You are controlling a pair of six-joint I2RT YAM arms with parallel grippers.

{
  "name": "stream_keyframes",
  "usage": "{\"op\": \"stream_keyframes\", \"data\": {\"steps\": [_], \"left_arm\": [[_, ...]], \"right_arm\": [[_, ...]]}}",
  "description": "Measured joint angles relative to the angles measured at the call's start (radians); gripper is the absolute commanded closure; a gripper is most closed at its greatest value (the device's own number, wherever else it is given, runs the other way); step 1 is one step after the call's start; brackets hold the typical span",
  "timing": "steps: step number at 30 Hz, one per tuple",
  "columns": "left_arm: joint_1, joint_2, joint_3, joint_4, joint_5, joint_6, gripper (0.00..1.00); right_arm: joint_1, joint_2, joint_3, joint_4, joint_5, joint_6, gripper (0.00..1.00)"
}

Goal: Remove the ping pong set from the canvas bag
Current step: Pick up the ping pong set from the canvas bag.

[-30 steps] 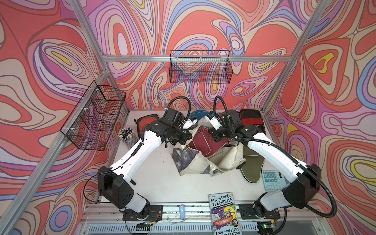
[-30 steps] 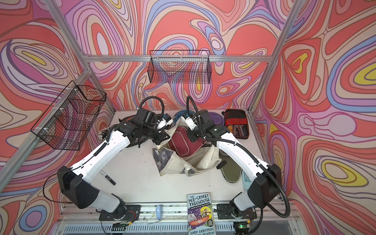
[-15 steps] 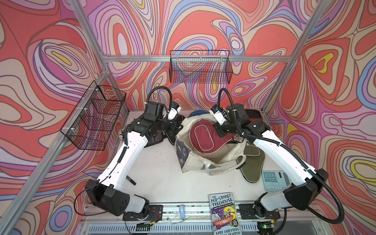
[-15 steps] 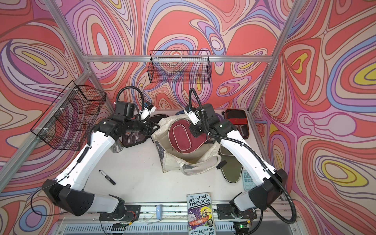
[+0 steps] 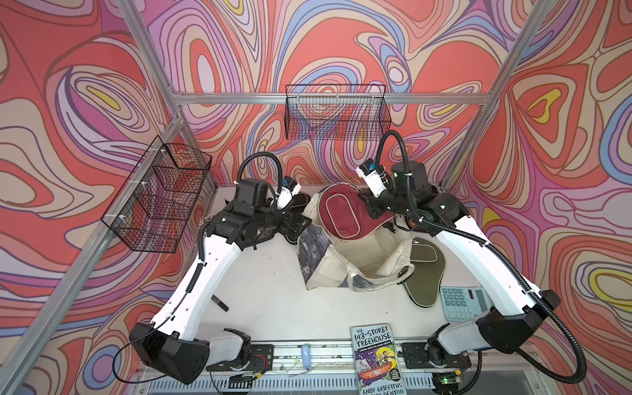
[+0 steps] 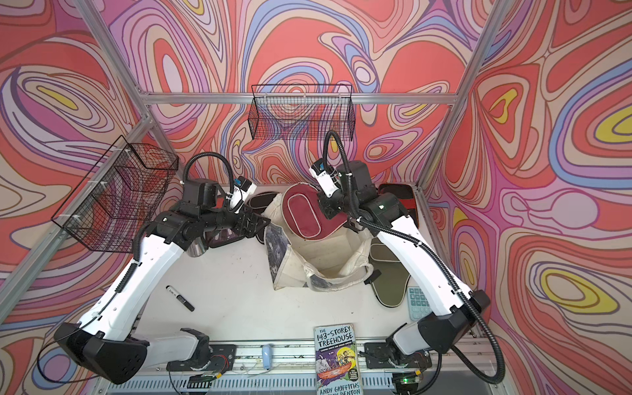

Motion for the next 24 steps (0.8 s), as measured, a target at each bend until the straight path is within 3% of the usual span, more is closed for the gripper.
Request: {"op": "stream_keyframes", "data": {"steps": [8,18,21,24], "left_arm": [[0.0,-0.029,-0.089,0.083,0.056,-0.04,0.0],[0.0,-0.087,-0.166,0.279,0.209,-0.093,0.0],[0.0,-0.1,-0.187,0.33,0.238,-0.114,0.1],[0.0,-0.101,-0.192,0.356,0.253,-0.128,0.37]], "right_arm": [[0.0,0.011,0.171,0.031,-0.092,0.008,1.0],[0.0,0.026,0.17,0.076,-0.235,0.043,1.0],[0.0,0.026,0.142,0.107,-0.271,0.063,1.0],[0.0,0.026,0.116,0.135,-0.303,0.084,1.0]]}}
